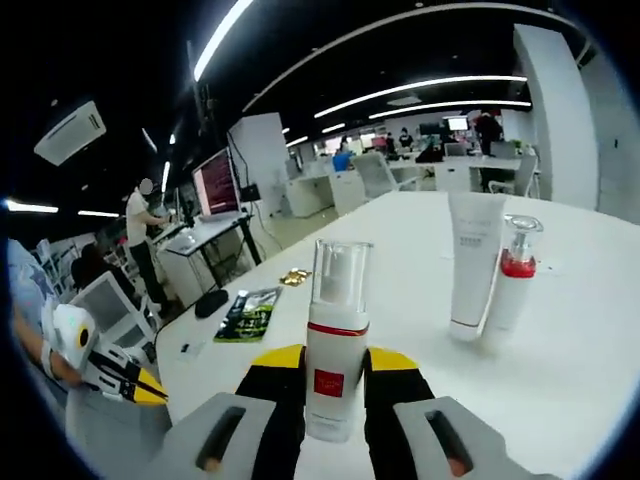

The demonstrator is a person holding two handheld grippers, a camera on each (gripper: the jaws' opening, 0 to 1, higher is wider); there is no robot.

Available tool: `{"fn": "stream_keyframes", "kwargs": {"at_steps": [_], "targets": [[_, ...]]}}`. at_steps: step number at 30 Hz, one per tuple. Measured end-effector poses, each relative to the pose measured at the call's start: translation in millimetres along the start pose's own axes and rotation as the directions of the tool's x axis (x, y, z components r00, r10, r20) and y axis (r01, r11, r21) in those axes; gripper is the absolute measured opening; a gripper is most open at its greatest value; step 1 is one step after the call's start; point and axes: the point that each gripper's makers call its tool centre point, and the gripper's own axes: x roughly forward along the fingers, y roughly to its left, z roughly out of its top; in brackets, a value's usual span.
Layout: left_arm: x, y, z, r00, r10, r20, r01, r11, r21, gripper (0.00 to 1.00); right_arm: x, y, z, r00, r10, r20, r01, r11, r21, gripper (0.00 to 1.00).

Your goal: Arrange the skincare products in the storage area until every visible bottle or jar stands upright without overlapping.

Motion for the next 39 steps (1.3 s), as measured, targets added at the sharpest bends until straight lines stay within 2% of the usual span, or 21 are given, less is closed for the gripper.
{"fn": "stream_keyframes", "kwargs": {"at_steps": [8, 11, 14, 16, 21, 26, 33, 39], "targets": [[-0.6, 2.4, 0.9, 1.000, 0.002, 0.006, -0.002, 1.000, -0.008, 0.00, 1.8, -33.2, 3.8, 0.995, -0.094, 0.030, 0.095, 0.995, -0.027, 0.14], [-0.5, 1.6, 0.4, 1.000, -0.001, 0.004, 0.001, 1.000, -0.004, 0.00, 6.6, -46.7, 3.5, 0.991, -0.125, 0.040, 0.126, 0.992, -0.029, 0.14], [-0.8, 1.4, -0.4, 1.000, -0.005, 0.002, 0.005, 1.000, -0.005, 0.00, 12.6, -56.4, 2.6, 0.989, -0.135, 0.065, 0.135, 0.991, 0.010, 0.14], [-0.6, 1.3, -0.3, 1.000, -0.004, 0.004, 0.004, 1.000, -0.001, 0.00, 16.4, -63.5, -1.3, 0.985, -0.158, 0.065, 0.158, 0.987, -0.008, 0.14], [-0.2, 1.6, -0.7, 1.000, -0.005, 0.004, 0.005, 1.000, -0.005, 0.00, 25.3, -72.6, -11.5, 0.985, -0.169, 0.034, 0.169, 0.986, -0.002, 0.14], [0.0, 2.0, -1.9, 1.000, -0.007, -0.004, 0.007, 1.000, -0.011, 0.00, 35.0, -79.1, -15.0, 0.984, -0.177, 0.030, 0.177, 0.984, 0.005, 0.14], [1.0, 2.5, -3.1, 1.000, -0.007, -0.011, 0.007, 1.000, -0.021, 0.00, 55.5, -86.4, -23.9, 0.984, -0.179, 0.010, 0.179, 0.983, -0.039, 0.14], [1.6, 3.0, -1.5, 1.000, -0.008, -0.009, 0.008, 1.000, -0.030, 0.00, 71.1, -87.8, -20.8, 0.986, -0.163, 0.025, 0.165, 0.983, -0.077, 0.14]]}}
